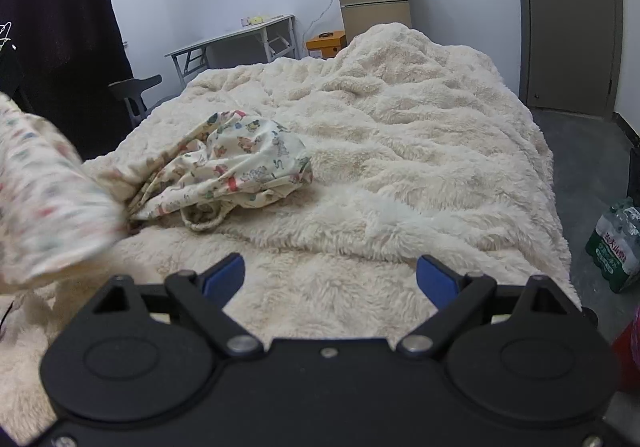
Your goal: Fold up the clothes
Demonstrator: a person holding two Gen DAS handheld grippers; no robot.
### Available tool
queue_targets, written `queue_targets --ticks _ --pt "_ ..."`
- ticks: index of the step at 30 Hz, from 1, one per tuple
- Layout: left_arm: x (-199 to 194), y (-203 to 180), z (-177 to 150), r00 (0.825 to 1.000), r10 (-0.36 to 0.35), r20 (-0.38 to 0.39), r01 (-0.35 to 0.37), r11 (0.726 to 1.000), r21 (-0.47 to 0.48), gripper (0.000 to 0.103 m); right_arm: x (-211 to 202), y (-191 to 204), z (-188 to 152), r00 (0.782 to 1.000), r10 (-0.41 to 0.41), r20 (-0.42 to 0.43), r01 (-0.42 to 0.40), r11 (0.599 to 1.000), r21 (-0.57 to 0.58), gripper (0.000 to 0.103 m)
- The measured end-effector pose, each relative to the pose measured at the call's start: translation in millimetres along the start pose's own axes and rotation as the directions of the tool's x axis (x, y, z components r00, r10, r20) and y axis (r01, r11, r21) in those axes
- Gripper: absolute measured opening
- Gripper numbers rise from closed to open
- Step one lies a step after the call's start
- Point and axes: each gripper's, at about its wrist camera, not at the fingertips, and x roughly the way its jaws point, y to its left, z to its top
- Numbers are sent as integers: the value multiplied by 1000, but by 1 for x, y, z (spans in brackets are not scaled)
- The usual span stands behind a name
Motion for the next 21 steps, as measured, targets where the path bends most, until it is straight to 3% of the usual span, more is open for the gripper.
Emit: queue_targets --ticks 2,4,8,11,14,16,18,21 --pt "-8 53 -5 997 81 -9 -82 988 -128 2 1 1 0 1000 -1 -4 1 1000 0 92" --pt "-12 98 -17 990 128 -54 -137 960 -245 2 3 4 0 1000 0 -9 0 1000 -3 92" --pt "-20 154 -49 952 250 -179 -297 898 -324 2 11 10 -1 1000 7 -28 -7 1000 -12 92" --pt "-22 163 -62 932 246 -265 -316 910 -269 3 18 14 -2 999 8 -46 -8 1000 -16 92" --pt "1 151 -76 904 238 -356 -305 942 -144 26 23 16 -3 998 12 -55 -14 1000 -24 92" --pt "27 135 -91 878 269 -396 -318 946 -63 49 25 17 -4 998 17 -58 -18 999 -26 92" --pt "50 111 -102 855 296 -426 -328 945 0 51 27 16 -3 998 27 -51 -28 1000 -14 92" --pt "67 100 -112 804 364 -470 -359 927 106 69 32 11 3 997 67 -27 -66 997 40 92"
